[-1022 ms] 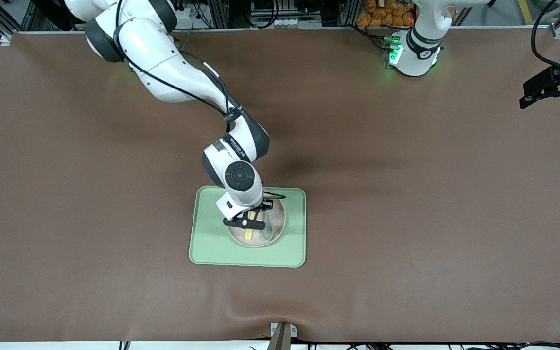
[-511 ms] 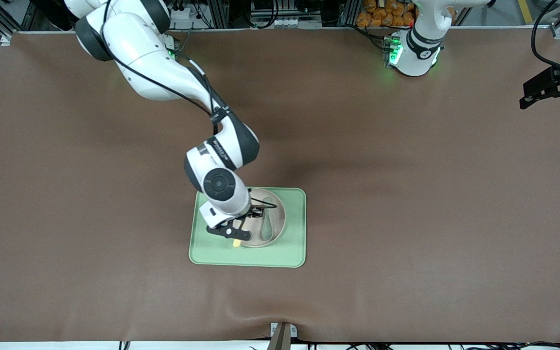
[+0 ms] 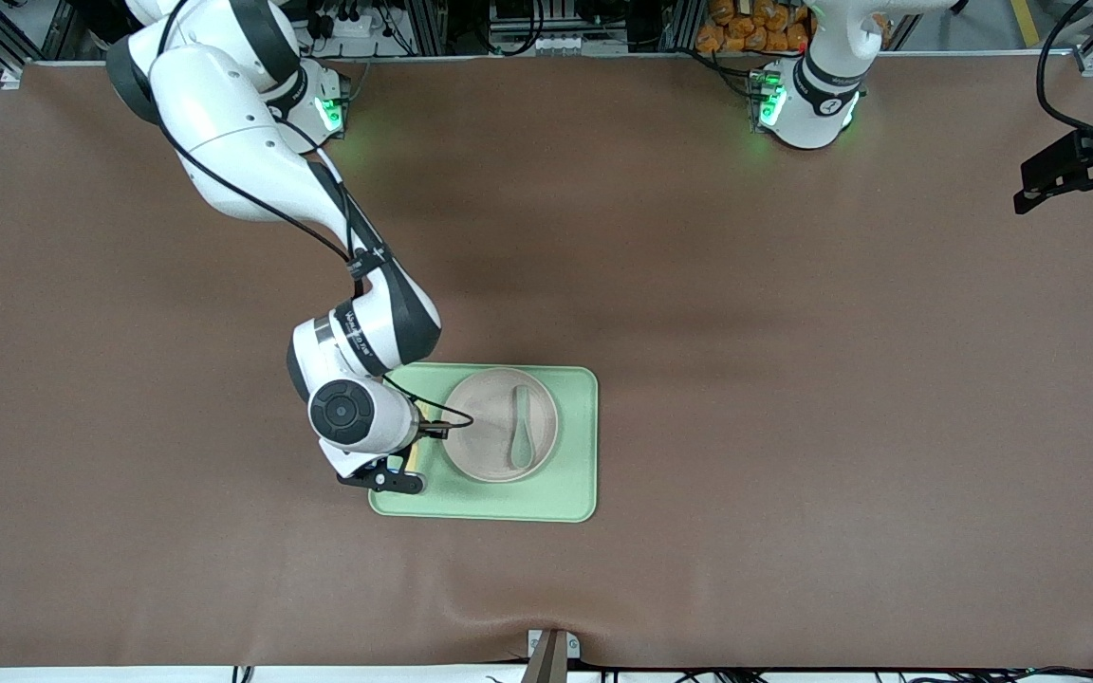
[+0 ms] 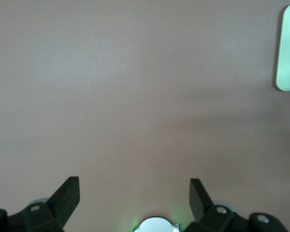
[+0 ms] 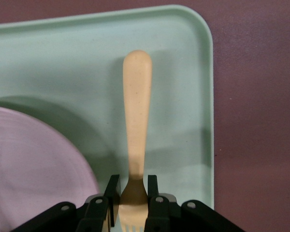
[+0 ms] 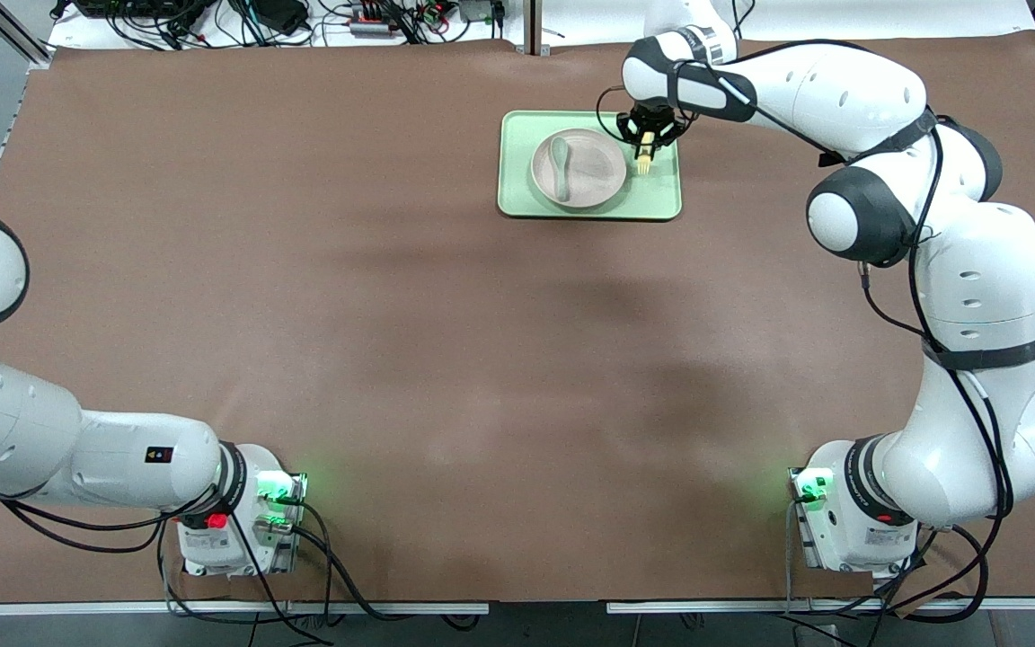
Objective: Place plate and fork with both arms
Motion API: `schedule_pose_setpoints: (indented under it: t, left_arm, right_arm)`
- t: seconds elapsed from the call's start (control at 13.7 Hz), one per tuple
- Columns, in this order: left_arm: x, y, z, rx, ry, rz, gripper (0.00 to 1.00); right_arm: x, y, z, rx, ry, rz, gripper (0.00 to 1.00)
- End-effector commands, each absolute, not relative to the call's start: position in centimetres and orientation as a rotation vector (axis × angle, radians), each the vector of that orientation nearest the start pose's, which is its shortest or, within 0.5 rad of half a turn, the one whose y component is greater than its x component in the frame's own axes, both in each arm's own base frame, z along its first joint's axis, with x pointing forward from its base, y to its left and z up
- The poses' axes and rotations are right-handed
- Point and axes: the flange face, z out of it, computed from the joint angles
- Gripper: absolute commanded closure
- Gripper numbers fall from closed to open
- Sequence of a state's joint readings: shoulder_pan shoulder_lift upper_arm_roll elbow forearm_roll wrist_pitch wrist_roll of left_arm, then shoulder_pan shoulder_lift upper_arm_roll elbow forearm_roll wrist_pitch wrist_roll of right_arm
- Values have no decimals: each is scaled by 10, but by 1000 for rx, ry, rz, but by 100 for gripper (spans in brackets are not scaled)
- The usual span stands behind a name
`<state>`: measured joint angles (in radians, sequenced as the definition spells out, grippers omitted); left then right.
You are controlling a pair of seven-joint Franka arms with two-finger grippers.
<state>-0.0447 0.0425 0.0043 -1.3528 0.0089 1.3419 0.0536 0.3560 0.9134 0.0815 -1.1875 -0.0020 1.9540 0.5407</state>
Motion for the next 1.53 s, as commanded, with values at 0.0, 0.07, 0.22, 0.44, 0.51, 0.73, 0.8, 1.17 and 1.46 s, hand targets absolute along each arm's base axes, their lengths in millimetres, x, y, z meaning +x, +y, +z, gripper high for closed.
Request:
schedule_pose_setpoints:
  t: [0.0, 0.07, 0.22, 0.44, 0.51, 0.73, 0.8, 1.17, 1.46]
  left_arm:
    - [536, -21, 684, -3123, 171, 63, 0]
    - [536, -20, 684, -3122, 168, 60, 0]
    - [536, -20, 684, -3124, 169, 60, 0]
    - [537, -20, 684, -3124, 166, 58, 0]
    - [537, -20, 684, -3124, 169, 58, 0]
    - [537, -22, 684, -3123, 173, 58, 0]
    - [537, -22, 683, -3123, 173, 58, 0]
    - [537, -22, 683, -3125, 172, 60, 0]
    - [537, -22, 683, -3125, 172, 60, 0]
  right_arm:
    - [672, 298, 226, -3131, 158, 253, 100]
    - [672, 294, 219, -3138, 140, 241, 100]
    - [667, 291, 202, -3137, 139, 223, 100]
    - [668, 288, 203, -3148, 133, 218, 82]
    - [671, 283, 206, -3147, 148, 216, 40]
    - [678, 281, 235, -3138, 151, 173, 0]
    - [680, 275, 241, -3139, 167, 187, 0]
    - [709, 210, 337, -3104, 312, 191, 0]
    - [700, 160, 441, -3061, 247, 129, 0]
